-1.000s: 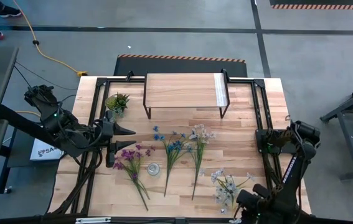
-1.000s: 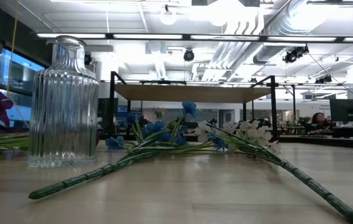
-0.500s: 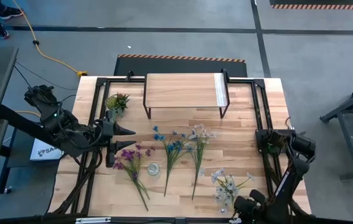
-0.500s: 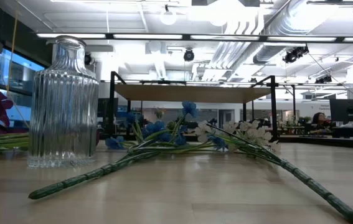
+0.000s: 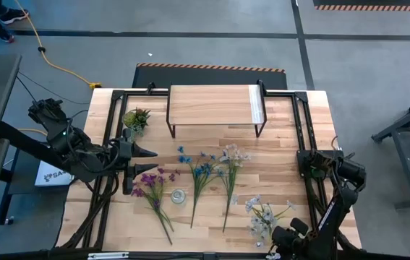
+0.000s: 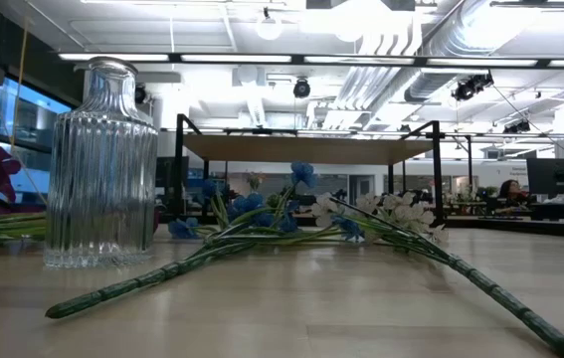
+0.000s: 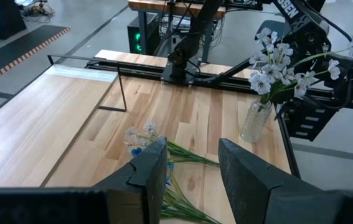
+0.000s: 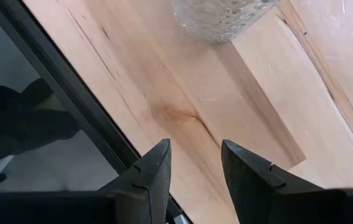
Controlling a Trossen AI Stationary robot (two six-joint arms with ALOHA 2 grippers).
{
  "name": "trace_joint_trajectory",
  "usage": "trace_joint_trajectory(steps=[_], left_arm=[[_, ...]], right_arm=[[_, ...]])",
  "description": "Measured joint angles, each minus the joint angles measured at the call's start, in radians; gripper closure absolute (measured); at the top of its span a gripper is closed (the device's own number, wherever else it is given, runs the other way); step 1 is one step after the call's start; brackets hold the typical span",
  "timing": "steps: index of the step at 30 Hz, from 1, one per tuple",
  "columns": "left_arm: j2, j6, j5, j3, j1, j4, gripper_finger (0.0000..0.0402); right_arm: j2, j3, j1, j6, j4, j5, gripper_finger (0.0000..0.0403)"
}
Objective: Pick and place flowers into a vace then onto a shelf
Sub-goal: Adjust the right transparent vase
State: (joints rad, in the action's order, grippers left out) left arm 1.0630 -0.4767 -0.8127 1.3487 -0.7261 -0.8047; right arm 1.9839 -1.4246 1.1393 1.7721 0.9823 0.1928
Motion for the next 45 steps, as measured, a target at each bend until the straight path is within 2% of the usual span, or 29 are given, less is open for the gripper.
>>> trace_joint_trajectory(steps=[15, 27, 31, 37, 41, 45], left_arm=[[0.000, 0.000, 0.001, 0.000, 0.000, -0.006, 0.0222], [0.000, 0.000, 0.003, 0.000, 0.000, -0.005, 0.0222], [0.000, -0.001, 0.003, 0.000, 0.000, -0.005, 0.0222], [0.000, -0.005, 0.004, 0.000, 0.000, -0.002, 0.0222], [0.000, -0.005, 0.014, 0.000, 0.000, -0.002, 0.0222], [0.000, -0.005, 0.014, 0.000, 0.000, -0.002, 0.0222]], right_arm=[[0.005, 0.000, 0.018, 0.041, -0.015, 0.018, 0.0270], [0.064, 0.001, 0.043, 0.091, -0.080, -0.021, 0.0270], [0.064, 0.001, 0.048, 0.114, -0.051, -0.049, 0.0269], [0.064, 0.001, 0.051, 0.118, -0.030, -0.034, 0.0269], [0.064, -0.013, 0.051, 0.140, 0.049, -0.038, 0.0269], [0.064, -0.058, 0.051, 0.135, 0.136, 0.001, 0.0269]])
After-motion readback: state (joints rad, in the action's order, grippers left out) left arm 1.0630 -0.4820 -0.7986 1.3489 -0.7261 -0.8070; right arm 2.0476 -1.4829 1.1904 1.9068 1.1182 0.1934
